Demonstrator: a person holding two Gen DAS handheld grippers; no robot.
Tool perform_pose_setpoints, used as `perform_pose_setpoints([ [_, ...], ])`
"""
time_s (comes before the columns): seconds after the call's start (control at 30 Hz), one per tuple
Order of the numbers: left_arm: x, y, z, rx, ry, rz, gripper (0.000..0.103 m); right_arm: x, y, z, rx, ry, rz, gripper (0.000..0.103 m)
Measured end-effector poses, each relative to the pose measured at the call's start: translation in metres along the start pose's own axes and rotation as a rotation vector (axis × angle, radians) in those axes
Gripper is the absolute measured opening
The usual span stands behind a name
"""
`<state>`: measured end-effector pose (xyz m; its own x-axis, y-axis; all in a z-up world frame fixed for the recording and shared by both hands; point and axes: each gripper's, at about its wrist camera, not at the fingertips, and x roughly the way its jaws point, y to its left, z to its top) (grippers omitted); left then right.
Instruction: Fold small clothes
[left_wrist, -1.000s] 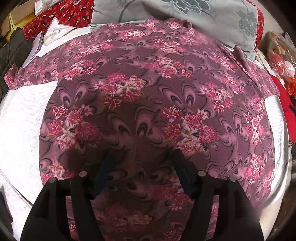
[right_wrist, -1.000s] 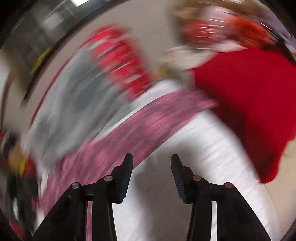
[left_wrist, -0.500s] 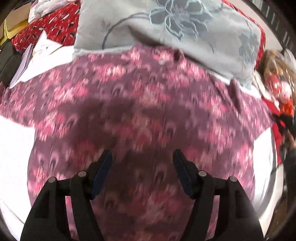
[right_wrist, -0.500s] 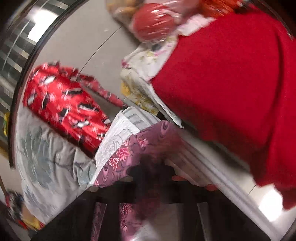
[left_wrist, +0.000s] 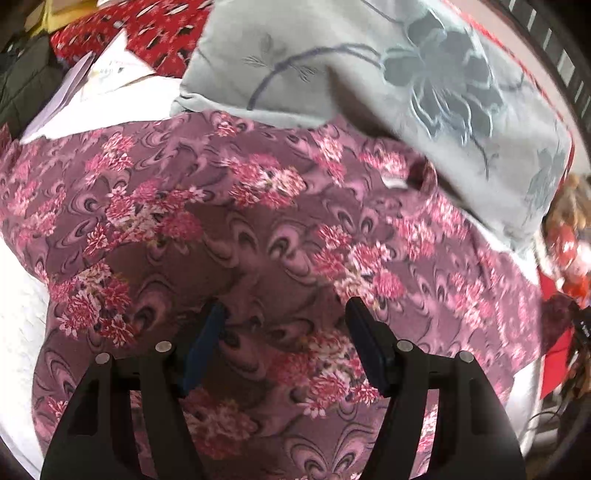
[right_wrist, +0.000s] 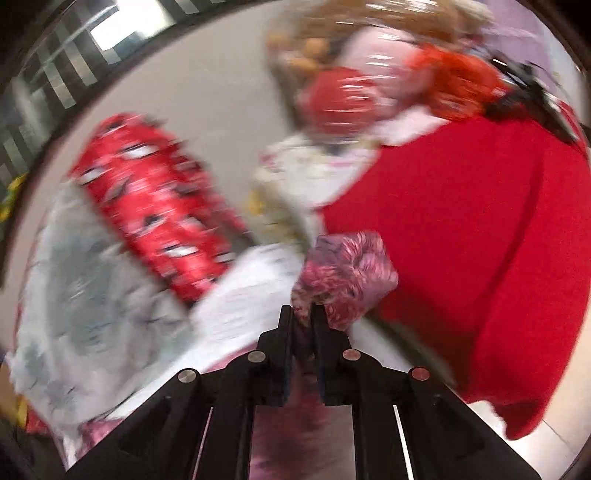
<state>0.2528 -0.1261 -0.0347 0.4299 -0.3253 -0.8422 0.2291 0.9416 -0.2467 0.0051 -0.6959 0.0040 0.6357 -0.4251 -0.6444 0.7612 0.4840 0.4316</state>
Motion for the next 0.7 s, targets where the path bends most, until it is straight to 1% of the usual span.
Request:
perform_pose_setpoints([
  [0.1,0.000,0.015,0.002,-0.045,-0.014,-0.035,0.068,-0.009,0.057,-0.021,-0.058,0.053,0.138,0.010],
  [0.2,-0.004,0.027,0.007,-0.060,-0.018,-0.042,0.068,-0.012,0.105,-0.052,-0.106,0.111,0.227,0.010],
  [0.27,-0.011,0.032,0.009,-0.059,-0.027,-0.027,0.068,-0.011,0.139,-0.077,-0.135,0.162,0.288,0.010],
  [0.37,-0.016,0.044,0.013,-0.050,-0.025,-0.015,0.068,-0.011,0.189,-0.116,-0.217,0.216,0.342,0.010],
  [0.47,-0.017,0.056,0.018,-0.057,-0.009,-0.024,0.068,-0.012,0.235,-0.153,-0.288,0.266,0.394,0.010],
  [0.53,-0.019,0.064,0.020,-0.067,-0.004,-0.027,0.068,-0.017,0.258,-0.178,-0.322,0.292,0.415,0.012],
  [0.57,-0.019,0.067,0.022,-0.069,0.001,-0.039,0.068,-0.017,0.268,-0.189,-0.330,0.306,0.427,0.011],
  [0.7,-0.025,0.078,0.025,-0.089,0.000,-0.069,0.068,-0.021,0.314,-0.232,-0.382,0.367,0.502,0.010],
])
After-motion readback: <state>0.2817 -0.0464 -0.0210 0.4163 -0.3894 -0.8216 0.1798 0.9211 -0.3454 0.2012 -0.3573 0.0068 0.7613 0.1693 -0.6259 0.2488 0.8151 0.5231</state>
